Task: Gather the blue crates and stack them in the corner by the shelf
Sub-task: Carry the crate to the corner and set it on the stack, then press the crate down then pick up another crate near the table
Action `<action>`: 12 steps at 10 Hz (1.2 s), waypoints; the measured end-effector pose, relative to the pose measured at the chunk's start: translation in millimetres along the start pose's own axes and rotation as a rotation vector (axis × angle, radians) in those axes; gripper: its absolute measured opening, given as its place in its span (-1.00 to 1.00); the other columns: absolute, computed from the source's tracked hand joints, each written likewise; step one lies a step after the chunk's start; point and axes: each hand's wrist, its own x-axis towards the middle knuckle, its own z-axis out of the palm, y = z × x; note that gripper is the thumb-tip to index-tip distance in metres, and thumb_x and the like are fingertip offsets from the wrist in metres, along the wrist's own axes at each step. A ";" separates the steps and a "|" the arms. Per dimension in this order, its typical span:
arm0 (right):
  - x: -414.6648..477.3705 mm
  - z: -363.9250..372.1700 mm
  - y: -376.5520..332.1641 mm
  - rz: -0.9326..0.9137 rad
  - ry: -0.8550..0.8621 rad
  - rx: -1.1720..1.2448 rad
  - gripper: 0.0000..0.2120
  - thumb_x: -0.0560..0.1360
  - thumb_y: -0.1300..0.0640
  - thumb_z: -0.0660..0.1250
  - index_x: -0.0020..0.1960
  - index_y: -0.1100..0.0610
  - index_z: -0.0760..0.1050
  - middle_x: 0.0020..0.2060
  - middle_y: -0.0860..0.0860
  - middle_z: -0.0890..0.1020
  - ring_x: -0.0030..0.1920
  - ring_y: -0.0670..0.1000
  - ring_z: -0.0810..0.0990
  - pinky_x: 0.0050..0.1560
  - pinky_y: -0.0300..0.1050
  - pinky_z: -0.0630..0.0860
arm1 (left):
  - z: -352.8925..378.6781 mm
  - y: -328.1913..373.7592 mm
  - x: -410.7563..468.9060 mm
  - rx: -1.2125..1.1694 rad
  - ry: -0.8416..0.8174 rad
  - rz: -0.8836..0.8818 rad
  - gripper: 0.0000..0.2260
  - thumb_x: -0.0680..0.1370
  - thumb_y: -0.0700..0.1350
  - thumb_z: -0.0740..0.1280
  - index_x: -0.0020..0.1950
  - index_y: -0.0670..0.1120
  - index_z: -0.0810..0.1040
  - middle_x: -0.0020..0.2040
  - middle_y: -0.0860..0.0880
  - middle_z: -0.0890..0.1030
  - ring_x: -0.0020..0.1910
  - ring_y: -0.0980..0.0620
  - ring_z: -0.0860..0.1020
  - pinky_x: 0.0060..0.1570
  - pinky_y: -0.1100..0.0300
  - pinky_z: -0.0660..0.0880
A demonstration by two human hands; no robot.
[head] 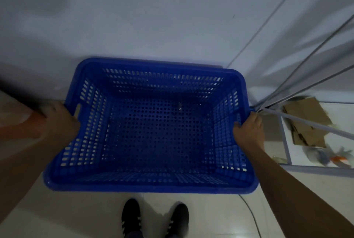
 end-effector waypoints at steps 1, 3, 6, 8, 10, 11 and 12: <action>-29.5 -0.2 -4.6 -0.116 0.076 -0.203 -0.30 0.60 -0.03 0.26 0.60 0.26 0.09 0.55 0.23 0.21 0.52 0.26 0.21 0.47 0.21 0.19 | -15.2 38.8 -56.3 0.046 0.033 0.253 -0.91 0.45 -0.42 0.35 -0.20 -0.27 0.58 -0.15 -0.34 0.42 -0.11 -0.33 0.48 -0.21 -0.30 0.53; -112.7 15.0 -42.5 -0.377 -0.207 -0.062 -0.49 0.67 -0.08 0.13 0.52 0.17 0.32 0.46 0.13 0.43 0.38 0.18 0.44 0.34 0.12 0.43 | -0.3 70.6 -134.3 0.075 -0.097 0.375 -0.80 0.67 -0.07 0.26 -0.04 -0.18 0.47 0.19 -0.22 0.52 0.18 -0.23 0.54 0.19 -0.15 0.49; -214.8 34.4 -78.7 -0.682 -0.284 -0.085 -0.57 0.68 -0.05 0.12 0.43 0.16 0.42 0.33 0.11 0.55 0.26 0.17 0.53 0.26 0.09 0.44 | 50.5 79.5 -242.2 0.027 -0.152 0.487 -0.76 0.71 0.02 0.21 -0.01 -0.11 0.53 -0.06 -0.02 0.54 -0.09 -0.06 0.55 -0.15 0.06 0.50; -238.5 26.1 -89.8 -0.657 -0.311 -0.222 -0.49 0.70 -0.12 -0.01 0.55 0.10 0.29 0.51 0.05 0.38 0.45 0.12 0.37 0.44 0.08 0.29 | 27.3 64.3 -261.6 0.230 -0.103 0.586 -0.66 0.74 0.09 0.08 0.26 -0.08 0.53 0.18 -0.06 0.64 0.17 -0.09 0.59 0.15 0.01 0.51; -233.5 70.7 -87.2 -0.538 -0.334 -0.326 -0.46 0.70 -0.15 -0.09 0.48 0.12 0.36 0.46 0.08 0.42 0.40 0.16 0.40 0.40 0.12 0.32 | 57.3 62.6 -245.7 0.320 -0.150 0.586 -0.60 0.75 0.09 -0.01 0.30 -0.09 0.52 0.26 -0.11 0.64 0.22 -0.15 0.59 0.22 -0.06 0.50; -228.4 86.5 -80.4 -0.548 -0.252 -0.339 -0.44 0.66 -0.13 -0.11 0.35 0.12 0.51 0.37 0.09 0.53 0.31 0.17 0.48 0.34 0.14 0.36 | 75.9 65.3 -244.1 0.339 -0.063 0.606 -0.65 0.71 0.06 0.01 0.17 -0.06 0.53 0.13 -0.08 0.67 0.10 -0.15 0.62 0.01 -0.05 0.47; -234.4 99.1 -76.6 -0.592 -0.068 -0.314 -0.48 0.57 -0.03 -0.02 -0.26 0.16 0.62 -0.26 0.13 0.68 -0.22 0.18 0.63 -0.10 0.07 0.50 | 89.6 60.4 -239.9 0.299 0.069 0.669 -0.68 0.57 0.03 -0.01 -0.23 -0.05 0.44 -0.28 -0.09 0.66 -0.37 -0.09 0.47 -0.35 0.15 0.30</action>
